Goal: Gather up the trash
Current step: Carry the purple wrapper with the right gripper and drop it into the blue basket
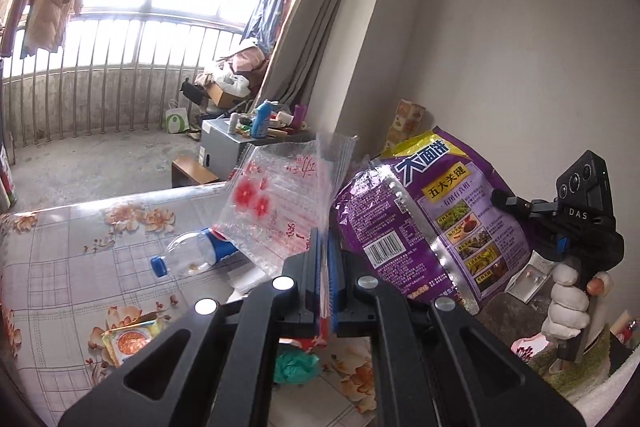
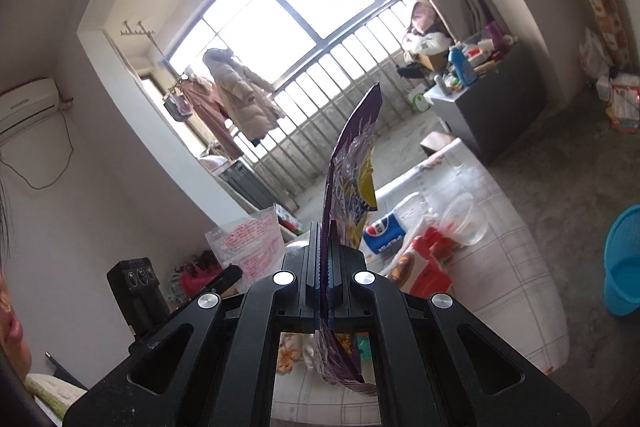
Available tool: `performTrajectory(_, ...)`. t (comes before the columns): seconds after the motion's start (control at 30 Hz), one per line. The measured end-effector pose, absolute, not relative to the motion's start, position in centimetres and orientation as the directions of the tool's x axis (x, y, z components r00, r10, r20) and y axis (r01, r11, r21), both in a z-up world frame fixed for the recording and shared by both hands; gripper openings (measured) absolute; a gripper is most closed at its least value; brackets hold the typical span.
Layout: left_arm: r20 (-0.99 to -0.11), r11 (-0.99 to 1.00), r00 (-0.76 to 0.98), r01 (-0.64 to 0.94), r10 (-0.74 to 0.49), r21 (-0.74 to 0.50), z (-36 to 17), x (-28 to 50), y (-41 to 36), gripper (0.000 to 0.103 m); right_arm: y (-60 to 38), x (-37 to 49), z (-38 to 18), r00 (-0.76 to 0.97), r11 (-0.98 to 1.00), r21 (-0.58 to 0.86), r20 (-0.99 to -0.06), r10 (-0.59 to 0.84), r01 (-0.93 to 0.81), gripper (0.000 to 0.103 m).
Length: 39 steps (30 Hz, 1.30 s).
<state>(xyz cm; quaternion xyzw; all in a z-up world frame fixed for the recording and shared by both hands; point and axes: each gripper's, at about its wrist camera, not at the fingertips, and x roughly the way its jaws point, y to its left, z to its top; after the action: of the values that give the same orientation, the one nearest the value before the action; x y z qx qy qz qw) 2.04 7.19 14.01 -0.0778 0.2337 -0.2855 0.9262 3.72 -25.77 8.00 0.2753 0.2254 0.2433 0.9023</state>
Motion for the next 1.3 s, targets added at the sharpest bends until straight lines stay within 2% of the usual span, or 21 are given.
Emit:
performTrajectory(0.1,-0.38,0.771,0.672,0.577,-0.636,-0.271,15.4,2.9,2.8,0.003,-29.4,2.1,8.0,0.854,0.774,0.594,-0.268,0.446,-0.218,0.001)
performTrajectory(0.2,-0.394,0.687,0.57,0.664,-0.721,-0.295,16.0,4.4,-3.0,0.003,-33.2,0.5,7.0,0.913,0.822,0.567,-0.3,0.275,-0.062,0.001)
performTrajectory(0.33,-0.478,0.576,0.384,0.731,-0.79,-0.365,14.9,8.0,-12.8,0.003,-38.3,-0.8,4.6,0.935,0.811,0.563,-0.35,0.059,0.16,0.001)
performTrajectory(0.5,-0.591,0.492,0.217,0.795,-0.777,-0.355,12.0,11.2,-26.7,0.003,-44.1,-0.3,0.9,0.894,0.751,0.533,-0.414,-0.17,0.389,0.001)
performTrajectory(0.6,-0.649,0.465,0.146,0.811,-0.747,-0.354,8.7,13.5,-34.4,0.004,-47.8,1.7,-2.4,0.869,0.694,0.559,-0.45,-0.206,0.454,0.001)
performTrajectory(0.77,-0.761,0.488,0.054,0.796,-0.646,-0.358,-0.2,18.2,-44.7,0.005,-54.3,5.5,-9.5,0.839,0.601,0.621,-0.517,-0.168,0.503,0.001)
performTrajectory(1.0,-0.858,0.53,-0.03,0.774,-0.513,-0.345,-12.9,24.0,-51.8,0.007,-60.1,12.2,-19.2,0.772,0.511,0.628,-0.625,-0.117,0.587,0.002)
performTrajectory(1.07,-0.877,0.54,-0.044,0.773,-0.478,-0.333,-15.9,25.0,-53.4,0.015,-60.5,13.3,-21.4,0.743,0.502,0.607,-0.659,-0.114,0.615,0.005)
performTrajectory(1.1,-0.89,0.551,-0.044,0.771,-0.453,-0.319,-17.5,25.6,-54.1,0.025,-60.7,13.7,-22.2,0.727,0.5,0.589,-0.675,-0.13,0.636,0.008)
performTrajectory(1.13,-0.903,0.565,-0.039,0.768,-0.427,-0.3,-18.8,26.0,-54.6,0.042,-61.1,14.2,-23.2,0.711,0.505,0.566,-0.688,-0.145,0.652,0.025)
performTrajectory(1.2,-0.922,0.599,-0.004,0.759,-0.388,-0.255,-20.9,26.7,-54.9,0.051,-61.5,14.9,-25.0,0.651,0.493,0.512,-0.742,-0.157,0.703,0.046)
performTrajectory(1.23,-0.924,0.608,-0.006,0.752,-0.382,-0.256,-21.5,27.0,-54.9,0.055,-62.0,14.9,-26.0,0.635,0.479,0.509,-0.759,-0.142,0.715,0.047)
performTrajectory(1.3,-0.921,0.621,-0.022,0.732,-0.389,-0.28,-21.7,27.0,-54.4,0.057,-61.8,14.5,-26.6,0.622,0.456,0.514,-0.774,-0.119,0.726,0.047)
